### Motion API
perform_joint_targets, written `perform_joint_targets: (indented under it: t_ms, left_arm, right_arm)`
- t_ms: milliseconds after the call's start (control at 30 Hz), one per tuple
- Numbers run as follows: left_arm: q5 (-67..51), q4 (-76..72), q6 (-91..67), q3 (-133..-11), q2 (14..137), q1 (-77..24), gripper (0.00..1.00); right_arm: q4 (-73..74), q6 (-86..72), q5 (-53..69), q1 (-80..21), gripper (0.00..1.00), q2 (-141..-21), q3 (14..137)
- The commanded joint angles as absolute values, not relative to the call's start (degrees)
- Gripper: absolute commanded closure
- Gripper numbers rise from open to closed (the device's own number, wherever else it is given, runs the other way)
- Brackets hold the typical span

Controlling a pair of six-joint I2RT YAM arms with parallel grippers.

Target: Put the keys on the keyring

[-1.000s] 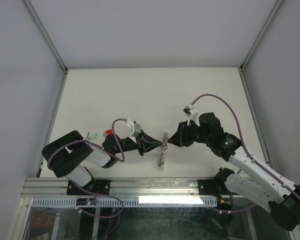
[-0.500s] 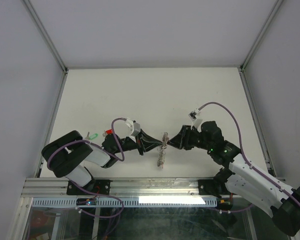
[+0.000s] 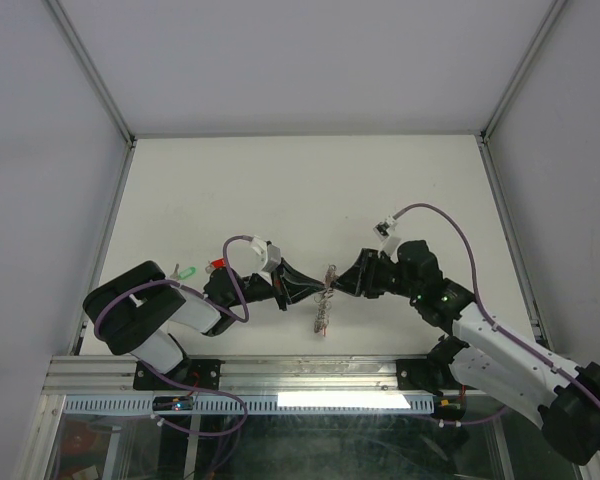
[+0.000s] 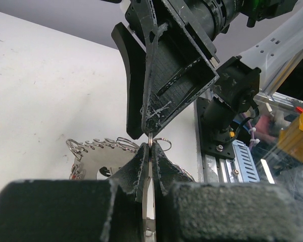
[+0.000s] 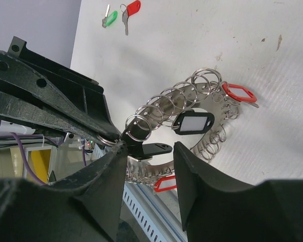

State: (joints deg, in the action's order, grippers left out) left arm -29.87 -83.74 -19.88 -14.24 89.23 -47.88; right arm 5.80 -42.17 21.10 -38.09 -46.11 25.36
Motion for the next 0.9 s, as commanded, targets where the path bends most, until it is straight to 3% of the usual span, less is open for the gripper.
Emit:
perform_joint_targets:
  t_ms: [0, 867]
  left_arm:
    - [-29.09, -94.74, -20.74, -14.79, 87.72, -47.0, 1.0]
    - [-29.62, -93.72, -20.44, -15.17, 87.64, -46.92, 1.0]
  right_arm:
    - [1.72, -42.69, 21.66, -37.96, 0.55, -46.87, 25.57]
    - [-2.72, -42.69, 21.66, -38.63, 0.55, -48.19, 24.14]
